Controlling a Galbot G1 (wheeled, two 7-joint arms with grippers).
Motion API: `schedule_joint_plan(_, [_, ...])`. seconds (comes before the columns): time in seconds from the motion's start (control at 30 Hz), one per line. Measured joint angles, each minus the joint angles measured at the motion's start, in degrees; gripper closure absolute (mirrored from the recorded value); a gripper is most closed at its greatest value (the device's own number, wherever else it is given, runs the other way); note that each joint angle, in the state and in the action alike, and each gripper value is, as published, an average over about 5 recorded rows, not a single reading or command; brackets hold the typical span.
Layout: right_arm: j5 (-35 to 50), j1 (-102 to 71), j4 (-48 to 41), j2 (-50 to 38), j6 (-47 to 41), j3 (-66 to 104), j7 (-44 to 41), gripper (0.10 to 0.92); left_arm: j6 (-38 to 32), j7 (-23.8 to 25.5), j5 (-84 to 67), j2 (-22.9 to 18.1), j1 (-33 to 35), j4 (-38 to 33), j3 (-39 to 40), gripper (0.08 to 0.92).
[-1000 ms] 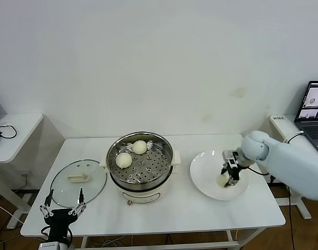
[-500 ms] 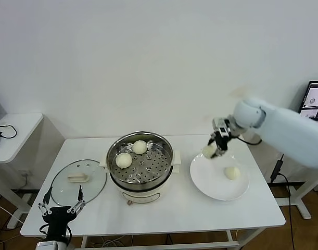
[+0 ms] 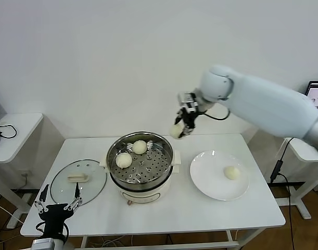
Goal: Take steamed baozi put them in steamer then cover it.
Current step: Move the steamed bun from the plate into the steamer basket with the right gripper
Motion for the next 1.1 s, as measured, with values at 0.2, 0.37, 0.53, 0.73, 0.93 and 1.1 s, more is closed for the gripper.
schedule_joint_plan(0.2, [-0.9,-0.8,-0.7,5.6,2.4,-1.8,0.3,0.448,0.1,0.0,-0.5,-0.4,0.2,-0.1,-0.9,0.177])
schedule_joint_plan(0.37, [-3.2,-2.1,-0.4,9.2,5.0,-3.3,0.6,0.448,0.1,0.0,-0.5,-0.8,0.2,-0.2,-1.5,0.177])
schedule_joint_plan(0.53, [-6.1,-3.5,0.3,11.5,8.1,-5.0,1.0,0.448,0.1,0.0,-0.5,-1.3,0.4,-0.4,-1.9,0.177])
schedule_joint_plan(0.73, [-9.3,-4.8,0.9,13.4,11.7,-6.6,1.4,0.448,0.1,0.0,-0.5,-1.7,0.4,-0.8,-2.1,0.177])
schedule_joint_plan(0.93, [-11.4,-5.5,0.9,14.8,15.2,-7.7,1.5,0.442,0.1,0.0,-0.5,-2.0,0.5,-1.2,-2.2,0.177])
schedule_joint_plan(1.1, [-12.6,-5.5,0.7,15.8,18.1,-8.4,1.4,0.44,0.1,0.0,-0.5,-2.2,0.5,-1.2,-2.2,0.177])
